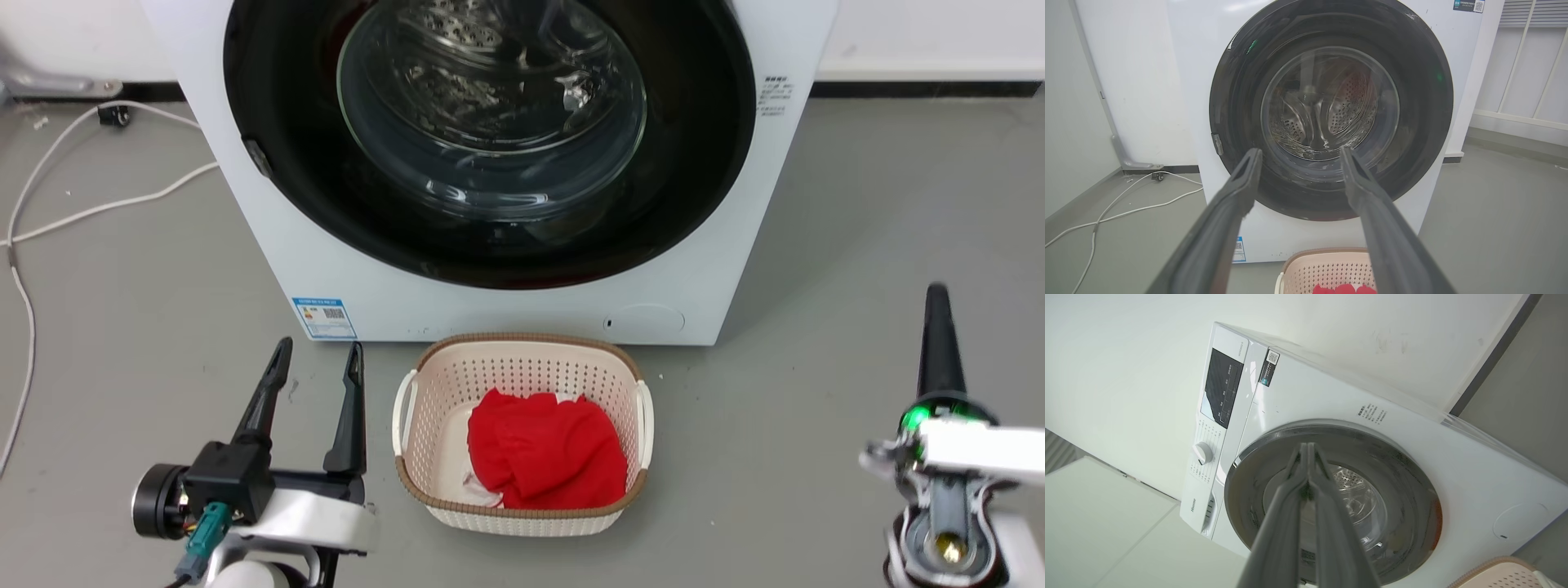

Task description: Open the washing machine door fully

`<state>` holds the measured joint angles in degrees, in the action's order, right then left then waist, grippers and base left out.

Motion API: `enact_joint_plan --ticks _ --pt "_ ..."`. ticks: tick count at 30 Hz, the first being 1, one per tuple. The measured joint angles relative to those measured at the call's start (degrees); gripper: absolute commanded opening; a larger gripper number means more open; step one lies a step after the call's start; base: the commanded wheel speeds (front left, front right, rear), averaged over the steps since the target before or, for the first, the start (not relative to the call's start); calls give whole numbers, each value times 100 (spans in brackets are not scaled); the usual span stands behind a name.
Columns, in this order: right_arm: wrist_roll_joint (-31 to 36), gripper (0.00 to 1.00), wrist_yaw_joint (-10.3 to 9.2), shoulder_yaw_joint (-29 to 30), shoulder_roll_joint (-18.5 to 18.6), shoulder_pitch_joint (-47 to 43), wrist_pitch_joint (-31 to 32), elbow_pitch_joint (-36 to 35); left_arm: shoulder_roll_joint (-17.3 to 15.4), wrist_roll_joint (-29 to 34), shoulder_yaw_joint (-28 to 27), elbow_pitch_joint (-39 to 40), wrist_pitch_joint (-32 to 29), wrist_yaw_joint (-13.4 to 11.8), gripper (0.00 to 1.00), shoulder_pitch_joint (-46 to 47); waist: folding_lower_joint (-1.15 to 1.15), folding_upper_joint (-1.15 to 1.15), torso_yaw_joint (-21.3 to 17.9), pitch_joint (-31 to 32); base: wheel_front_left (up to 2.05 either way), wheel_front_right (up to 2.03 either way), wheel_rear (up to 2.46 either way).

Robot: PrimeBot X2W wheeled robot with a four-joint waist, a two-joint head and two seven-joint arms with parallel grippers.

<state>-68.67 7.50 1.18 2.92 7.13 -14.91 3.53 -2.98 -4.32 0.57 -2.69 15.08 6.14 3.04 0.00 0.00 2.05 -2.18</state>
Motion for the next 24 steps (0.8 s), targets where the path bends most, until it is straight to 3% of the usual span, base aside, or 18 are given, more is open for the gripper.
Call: enact_joint_plan --ticks 5,11,17,24 --pt "-1216 0 -1 342 -1 821 339 417 2 -59 -9 70 0 0 100 207 0 0 9 -259 0 0 0" --pt "-1887 0 -1 755 238 2048 851 1311 4 -141 -57 200 0 1 100 458 0 0 32 -647 0 0 0" --pt "-2117 0 -1 778 694 3531 1365 2501 5 -193 -56 318 0 22 100 768 0 0 89 -1118 0 0 0" --pt "-1879 0 -1 358 1109 5171 2007 3830 7 -198 -20 444 0 43 100 1119 1 0 188 -1670 0 0 0"
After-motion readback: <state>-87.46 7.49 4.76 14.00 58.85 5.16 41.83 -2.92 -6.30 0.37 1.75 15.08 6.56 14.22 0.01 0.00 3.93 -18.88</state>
